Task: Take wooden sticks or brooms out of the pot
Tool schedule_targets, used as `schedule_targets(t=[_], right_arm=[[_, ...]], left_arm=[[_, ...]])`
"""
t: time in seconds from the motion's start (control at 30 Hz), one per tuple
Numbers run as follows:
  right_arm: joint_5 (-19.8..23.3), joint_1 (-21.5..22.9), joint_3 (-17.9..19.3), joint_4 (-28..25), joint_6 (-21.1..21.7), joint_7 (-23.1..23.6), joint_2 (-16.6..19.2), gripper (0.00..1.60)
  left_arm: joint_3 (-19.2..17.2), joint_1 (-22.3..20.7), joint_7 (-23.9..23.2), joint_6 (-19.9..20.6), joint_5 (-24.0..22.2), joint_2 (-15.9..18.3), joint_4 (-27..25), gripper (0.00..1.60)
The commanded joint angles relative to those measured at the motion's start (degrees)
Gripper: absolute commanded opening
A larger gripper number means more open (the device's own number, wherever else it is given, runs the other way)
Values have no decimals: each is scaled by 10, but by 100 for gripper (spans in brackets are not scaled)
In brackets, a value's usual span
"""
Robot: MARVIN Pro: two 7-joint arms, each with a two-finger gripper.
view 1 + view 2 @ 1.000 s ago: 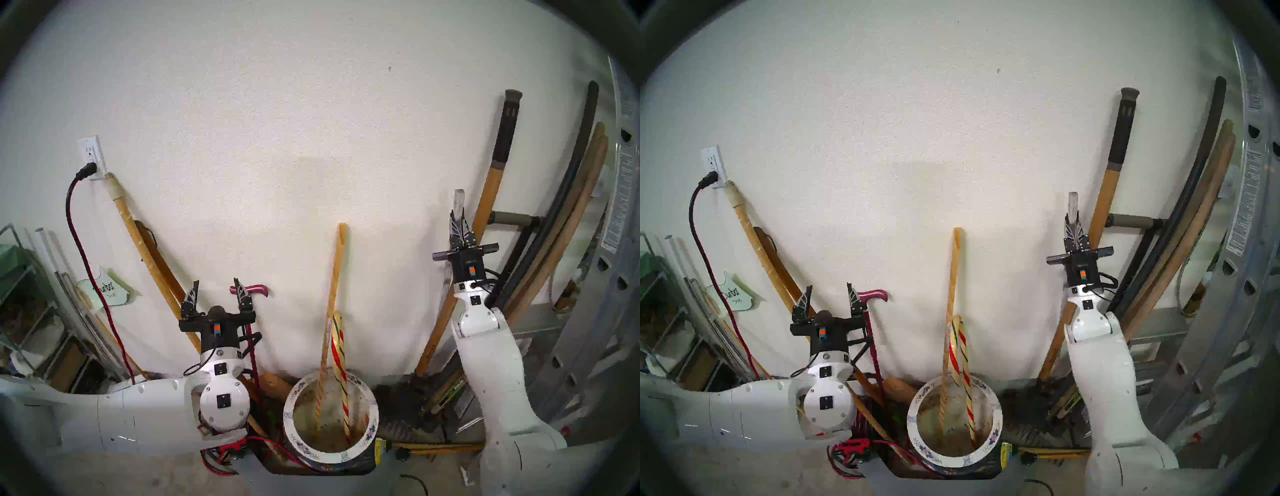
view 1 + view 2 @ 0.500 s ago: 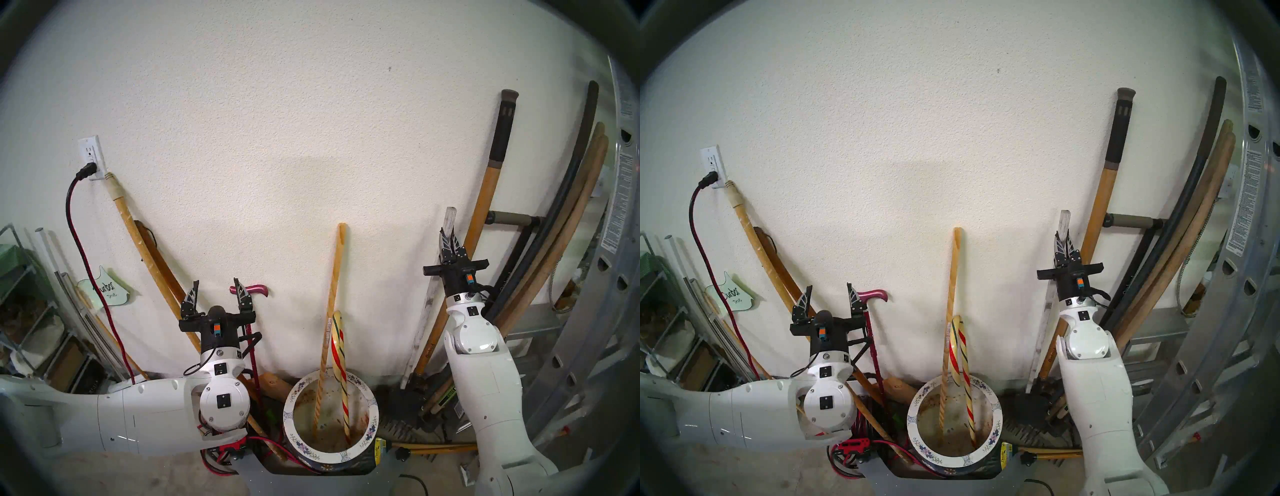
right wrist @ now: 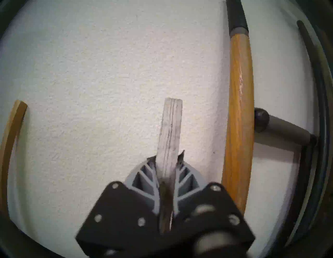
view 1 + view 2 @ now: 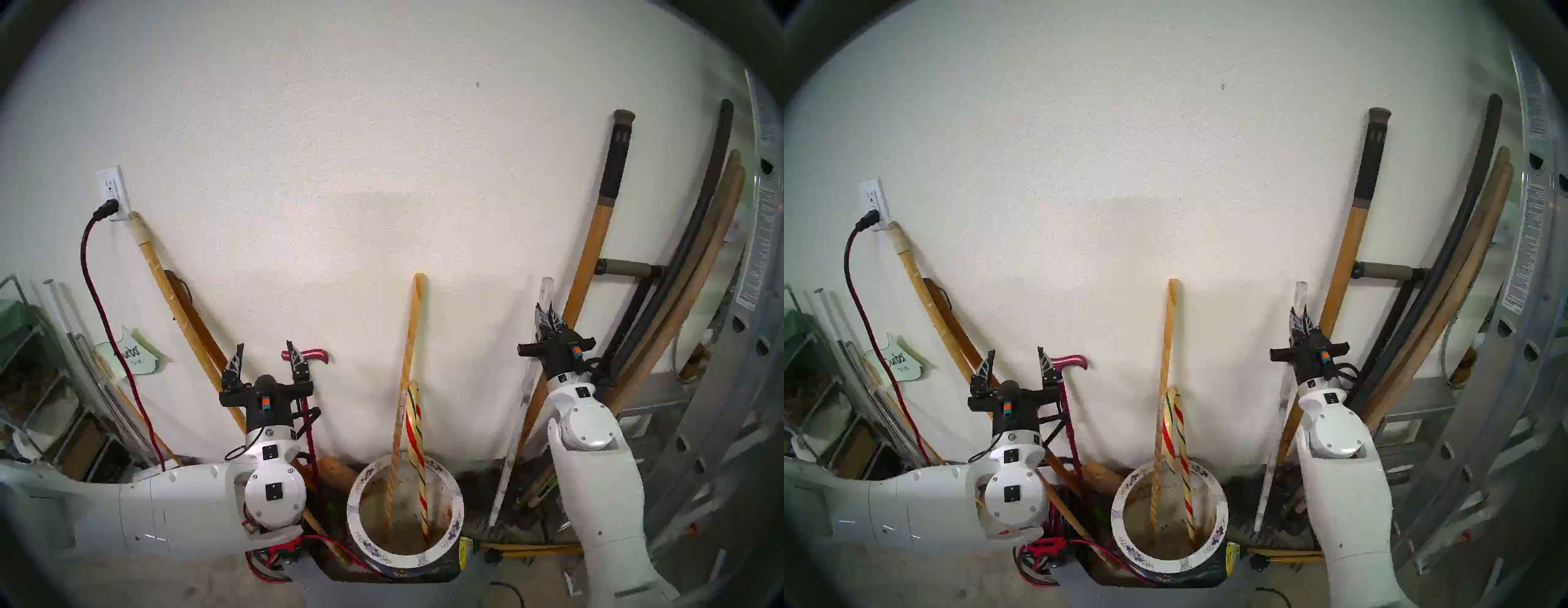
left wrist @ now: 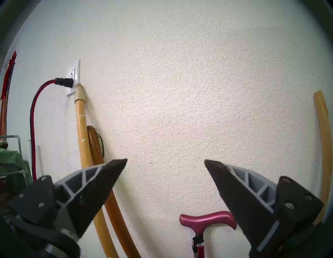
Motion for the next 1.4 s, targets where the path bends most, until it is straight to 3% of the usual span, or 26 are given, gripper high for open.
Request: schedule_targets(t=[0.0, 0.5, 1.37], right_arm=[[-3, -20, -4, 13, -9, -3, -8, 0], [-28, -34, -20, 67, -61, -18, -20, 0], [-69, 12, -40, 181, -127, -63, -47, 0]], left_arm=[[-1, -1, 0, 0, 1, -1, 0, 160], [-1, -1, 0, 0, 2, -1, 0, 160], [-1, -1, 0, 0, 1, -1, 0, 160]])
